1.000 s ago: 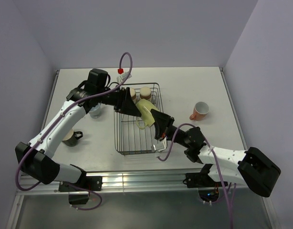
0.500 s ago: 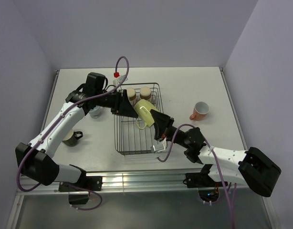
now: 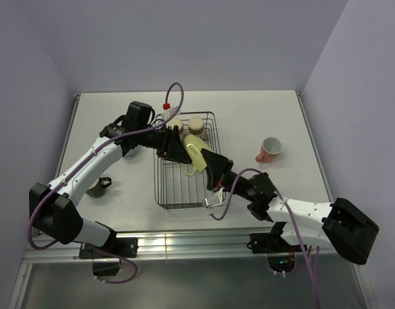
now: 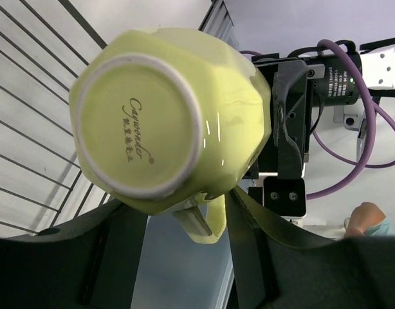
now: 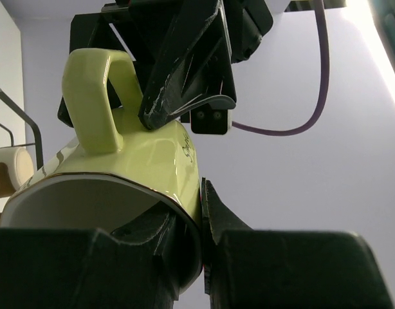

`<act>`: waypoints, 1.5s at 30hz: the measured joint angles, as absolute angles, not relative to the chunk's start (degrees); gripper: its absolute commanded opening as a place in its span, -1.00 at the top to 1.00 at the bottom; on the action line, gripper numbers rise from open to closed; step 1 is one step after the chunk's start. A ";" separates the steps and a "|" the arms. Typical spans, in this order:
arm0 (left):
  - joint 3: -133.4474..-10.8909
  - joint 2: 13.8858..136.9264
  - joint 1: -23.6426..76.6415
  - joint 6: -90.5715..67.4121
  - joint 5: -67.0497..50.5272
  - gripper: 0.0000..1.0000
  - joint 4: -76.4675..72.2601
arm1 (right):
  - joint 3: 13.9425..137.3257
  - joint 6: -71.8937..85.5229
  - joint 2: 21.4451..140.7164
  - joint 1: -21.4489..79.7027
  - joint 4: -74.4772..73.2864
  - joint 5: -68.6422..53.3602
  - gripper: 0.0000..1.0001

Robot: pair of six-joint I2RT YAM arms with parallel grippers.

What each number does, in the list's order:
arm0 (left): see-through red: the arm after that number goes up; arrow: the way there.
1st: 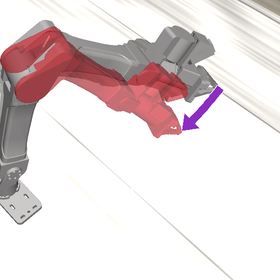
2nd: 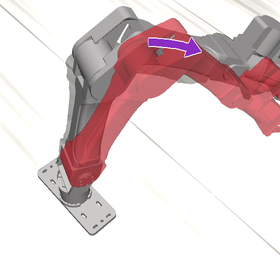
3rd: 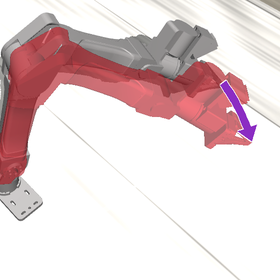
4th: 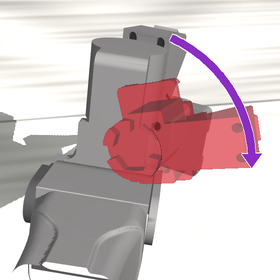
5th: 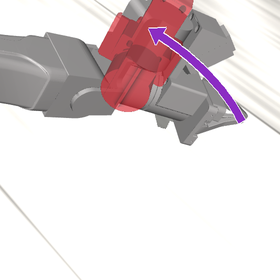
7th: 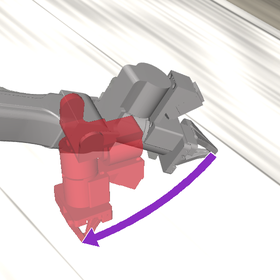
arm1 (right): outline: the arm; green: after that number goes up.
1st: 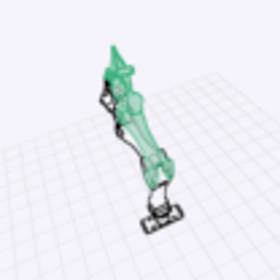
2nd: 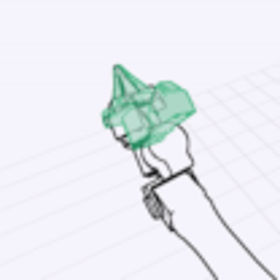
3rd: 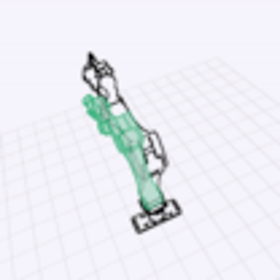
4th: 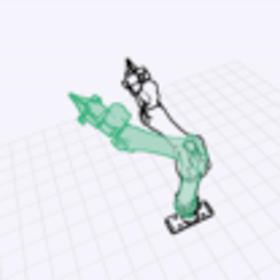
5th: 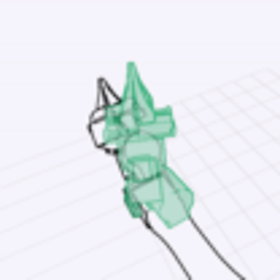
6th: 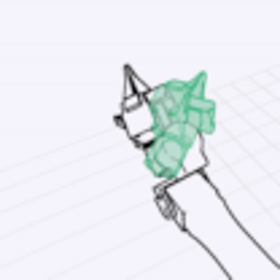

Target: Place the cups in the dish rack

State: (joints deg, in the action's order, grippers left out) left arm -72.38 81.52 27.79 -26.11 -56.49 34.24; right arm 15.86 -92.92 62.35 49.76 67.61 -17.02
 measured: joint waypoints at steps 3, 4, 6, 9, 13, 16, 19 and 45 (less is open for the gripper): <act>-72.36 81.87 27.79 -27.16 -57.43 -0.02 33.34 | 15.86 -92.99 62.33 49.89 67.70 -16.49 1.00; -72.36 81.89 27.79 -27.44 -57.78 0.01 33.12 | 15.86 -93.12 62.33 49.93 67.83 -16.34 1.00; -72.23 81.91 27.81 -27.97 -58.39 0.13 32.34 | 15.86 -93.38 62.33 50.00 68.25 -15.84 1.00; -71.66 81.91 28.29 -28.42 -58.96 0.28 31.18 | 15.86 -93.84 62.33 50.02 68.62 -15.38 1.00; -71.42 81.97 29.28 -30.15 -59.02 0.61 30.65 | 15.84 -95.53 62.28 50.11 68.60 -15.05 1.00; -71.16 81.97 29.34 -30.76 -59.00 0.99 30.20 | 15.81 -96.14 62.26 50.28 68.64 -14.79 0.96; -71.00 81.97 29.34 -30.83 -58.96 0.99 29.78 | 15.77 -96.57 62.26 50.28 68.62 -14.66 0.69; -74.72 82.06 19.92 -24.51 -60.05 1.00 29.04 | 10.28 -96.95 54.81 50.33 73.65 -11.31 -1.00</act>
